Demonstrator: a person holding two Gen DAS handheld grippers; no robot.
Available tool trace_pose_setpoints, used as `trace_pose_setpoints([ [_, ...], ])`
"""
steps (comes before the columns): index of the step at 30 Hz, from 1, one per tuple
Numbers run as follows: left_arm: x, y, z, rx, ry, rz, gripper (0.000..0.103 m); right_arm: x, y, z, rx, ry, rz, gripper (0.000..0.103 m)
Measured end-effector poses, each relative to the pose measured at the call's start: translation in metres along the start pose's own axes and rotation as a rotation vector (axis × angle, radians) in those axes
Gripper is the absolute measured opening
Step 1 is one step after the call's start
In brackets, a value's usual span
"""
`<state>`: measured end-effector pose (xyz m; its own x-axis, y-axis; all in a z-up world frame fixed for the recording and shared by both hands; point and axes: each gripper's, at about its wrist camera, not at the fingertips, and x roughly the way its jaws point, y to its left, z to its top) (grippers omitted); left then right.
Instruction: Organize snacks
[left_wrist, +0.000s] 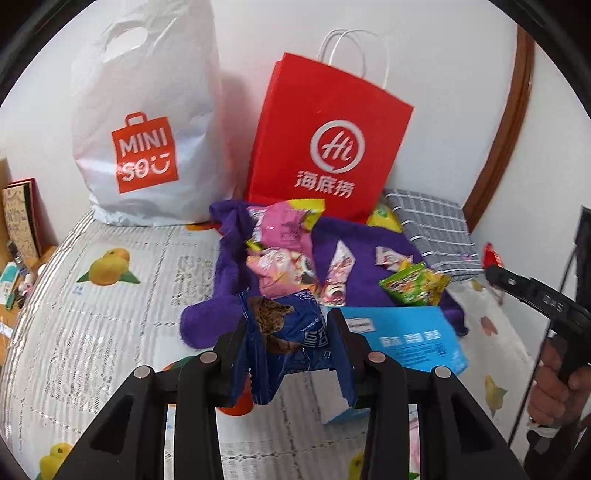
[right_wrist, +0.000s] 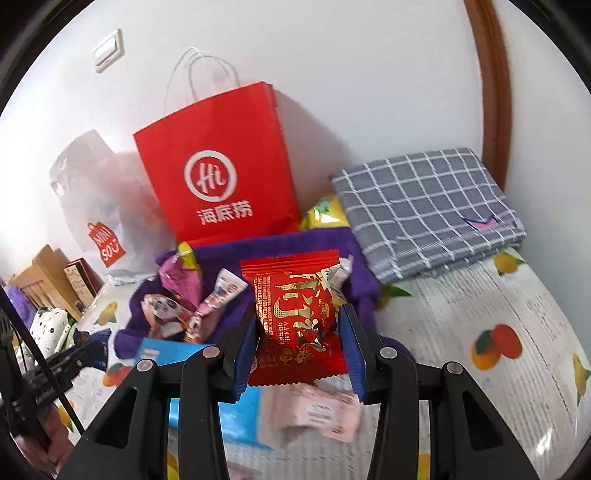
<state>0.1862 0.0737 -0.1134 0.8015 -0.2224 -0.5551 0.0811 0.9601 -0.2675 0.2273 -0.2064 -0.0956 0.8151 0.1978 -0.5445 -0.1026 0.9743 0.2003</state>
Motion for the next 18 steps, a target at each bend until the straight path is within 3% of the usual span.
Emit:
trace_pose_setpoints([
  [11, -0.012, -0.008, 0.01, 0.012, -0.013, -0.014, 0.037, 0.008, 0.027, 0.016, -0.029, 0.014, 0.023, 0.043],
  [18, -0.022, -0.026, 0.03, 0.012, -0.015, -0.061, 0.037, 0.009, 0.039, 0.024, -0.048, 0.015, 0.053, 0.043],
])
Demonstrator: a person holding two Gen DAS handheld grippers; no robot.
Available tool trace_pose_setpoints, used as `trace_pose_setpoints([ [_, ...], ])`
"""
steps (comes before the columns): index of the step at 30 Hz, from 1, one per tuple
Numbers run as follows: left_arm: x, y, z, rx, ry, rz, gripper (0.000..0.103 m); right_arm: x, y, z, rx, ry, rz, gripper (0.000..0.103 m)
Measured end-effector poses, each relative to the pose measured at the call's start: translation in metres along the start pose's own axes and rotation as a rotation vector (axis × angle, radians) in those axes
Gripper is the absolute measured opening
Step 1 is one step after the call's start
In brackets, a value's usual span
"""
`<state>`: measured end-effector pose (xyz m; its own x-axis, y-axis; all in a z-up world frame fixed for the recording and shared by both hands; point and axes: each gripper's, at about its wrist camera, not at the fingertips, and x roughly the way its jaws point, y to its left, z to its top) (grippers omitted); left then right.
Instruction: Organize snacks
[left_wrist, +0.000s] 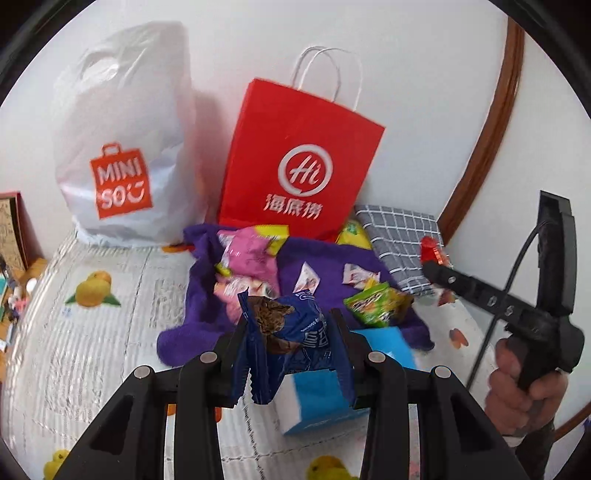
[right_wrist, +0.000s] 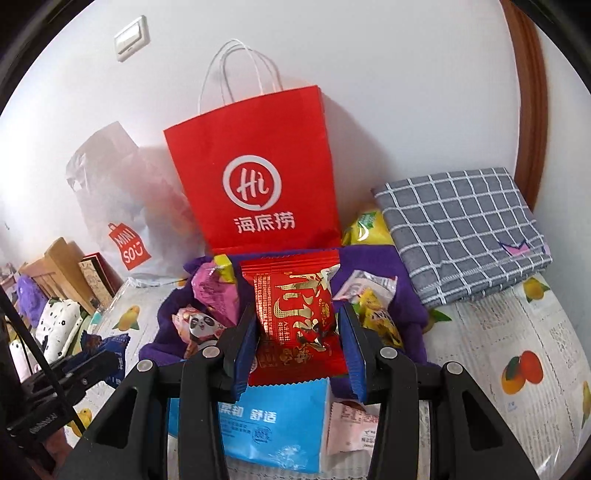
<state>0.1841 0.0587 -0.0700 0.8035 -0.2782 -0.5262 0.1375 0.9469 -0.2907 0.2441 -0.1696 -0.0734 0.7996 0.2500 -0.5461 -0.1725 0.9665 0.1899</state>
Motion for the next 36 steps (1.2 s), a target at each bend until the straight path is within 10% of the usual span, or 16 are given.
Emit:
trace_pose_setpoints([
  [36, 0.05, -0.01, 0.007, -0.025, 0.04, 0.037, 0.037, 0.037, -0.022, -0.01, 0.035, 0.005, 0.081, 0.043],
])
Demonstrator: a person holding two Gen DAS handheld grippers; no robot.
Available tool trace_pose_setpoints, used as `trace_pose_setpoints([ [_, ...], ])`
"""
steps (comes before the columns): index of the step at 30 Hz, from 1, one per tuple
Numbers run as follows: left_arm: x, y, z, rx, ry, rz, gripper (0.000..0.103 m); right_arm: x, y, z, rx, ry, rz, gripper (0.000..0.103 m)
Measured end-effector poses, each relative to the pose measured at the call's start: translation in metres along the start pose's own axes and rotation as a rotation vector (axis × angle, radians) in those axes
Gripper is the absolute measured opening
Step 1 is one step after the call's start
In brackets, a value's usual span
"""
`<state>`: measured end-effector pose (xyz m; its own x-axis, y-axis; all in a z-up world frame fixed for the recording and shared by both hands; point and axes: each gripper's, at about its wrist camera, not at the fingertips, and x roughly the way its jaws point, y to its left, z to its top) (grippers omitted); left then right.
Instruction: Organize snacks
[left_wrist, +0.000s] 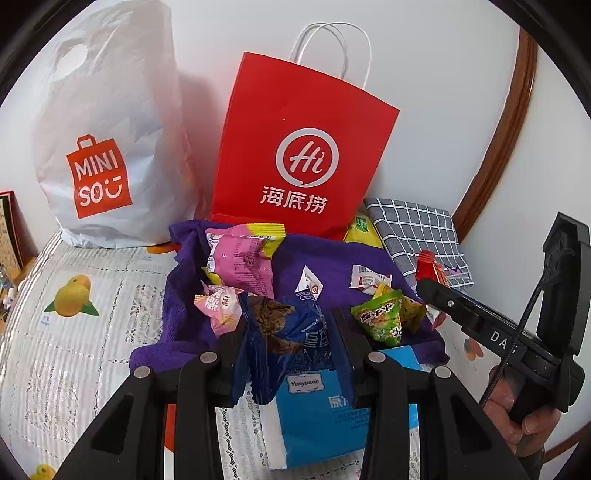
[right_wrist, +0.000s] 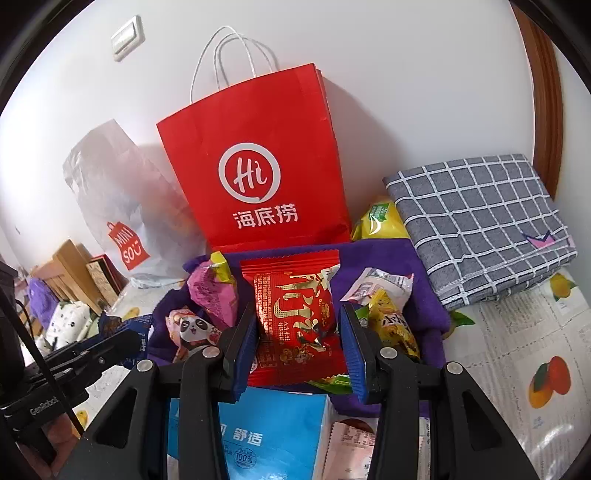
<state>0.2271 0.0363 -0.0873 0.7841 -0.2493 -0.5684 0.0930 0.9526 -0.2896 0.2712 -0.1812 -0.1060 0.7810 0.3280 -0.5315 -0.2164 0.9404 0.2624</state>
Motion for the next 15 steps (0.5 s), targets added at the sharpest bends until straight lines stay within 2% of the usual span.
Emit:
trace_pose_setpoints([
  [15, 0.002, 0.003, 0.0, -0.017, 0.006, -0.006, 0.037, -0.003, -0.022, 0.006, 0.056, -0.02, -0.032, 0.043],
])
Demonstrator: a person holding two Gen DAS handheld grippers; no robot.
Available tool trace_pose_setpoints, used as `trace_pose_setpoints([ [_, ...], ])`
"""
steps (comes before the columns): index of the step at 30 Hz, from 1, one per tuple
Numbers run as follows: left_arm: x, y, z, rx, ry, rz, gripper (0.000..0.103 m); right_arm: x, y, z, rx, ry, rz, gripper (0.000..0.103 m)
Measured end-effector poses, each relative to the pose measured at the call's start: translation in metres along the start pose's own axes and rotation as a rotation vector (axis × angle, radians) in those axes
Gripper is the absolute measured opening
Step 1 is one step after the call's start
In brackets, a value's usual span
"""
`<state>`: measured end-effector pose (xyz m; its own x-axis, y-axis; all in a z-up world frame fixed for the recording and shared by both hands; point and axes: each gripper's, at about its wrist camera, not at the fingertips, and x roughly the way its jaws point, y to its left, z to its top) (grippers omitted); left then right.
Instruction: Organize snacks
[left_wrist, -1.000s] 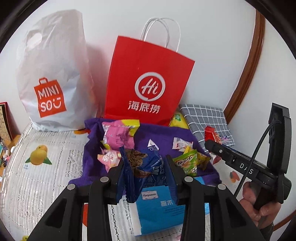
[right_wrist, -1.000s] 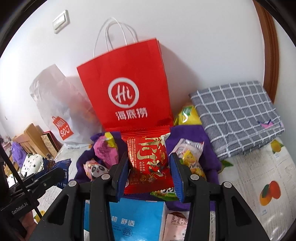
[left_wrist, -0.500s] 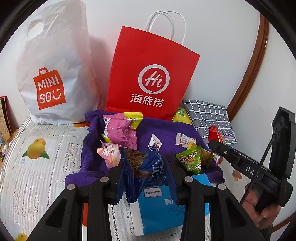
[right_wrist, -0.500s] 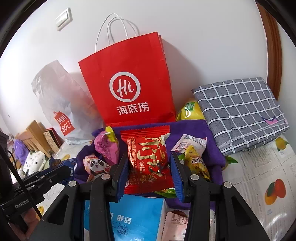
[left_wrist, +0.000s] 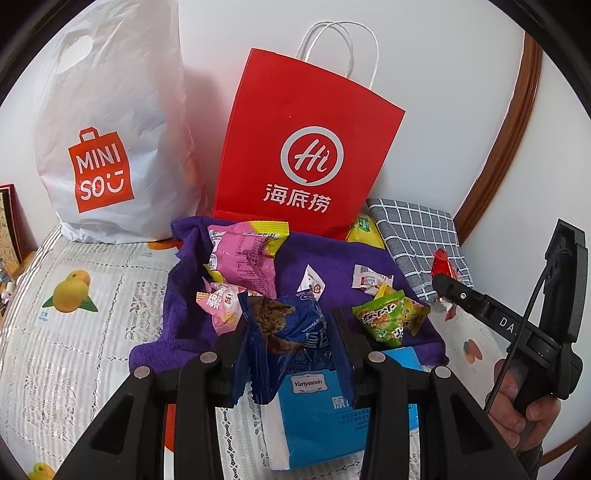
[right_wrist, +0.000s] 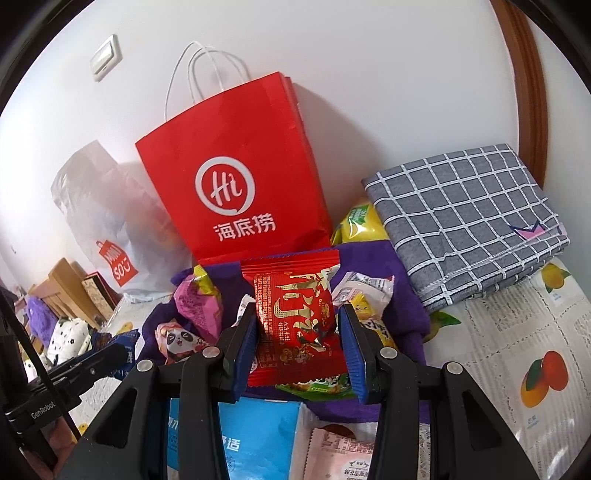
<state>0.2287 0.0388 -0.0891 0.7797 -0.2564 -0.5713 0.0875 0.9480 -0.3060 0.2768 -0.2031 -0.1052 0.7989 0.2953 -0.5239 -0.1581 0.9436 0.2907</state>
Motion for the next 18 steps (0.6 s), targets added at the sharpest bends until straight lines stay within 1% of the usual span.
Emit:
trace_pose_setpoints([
  [5, 0.0, 0.001, 0.001, -0.003, 0.001, -0.003, 0.037, 0.002, -0.002, 0.0, 0.018, 0.006, 0.01, 0.043],
  [18, 0.004, 0.002, -0.002, -0.011, 0.015, -0.016, 0.037, 0.01, 0.007, -0.004, 0.006, 0.031, 0.045, 0.043],
])
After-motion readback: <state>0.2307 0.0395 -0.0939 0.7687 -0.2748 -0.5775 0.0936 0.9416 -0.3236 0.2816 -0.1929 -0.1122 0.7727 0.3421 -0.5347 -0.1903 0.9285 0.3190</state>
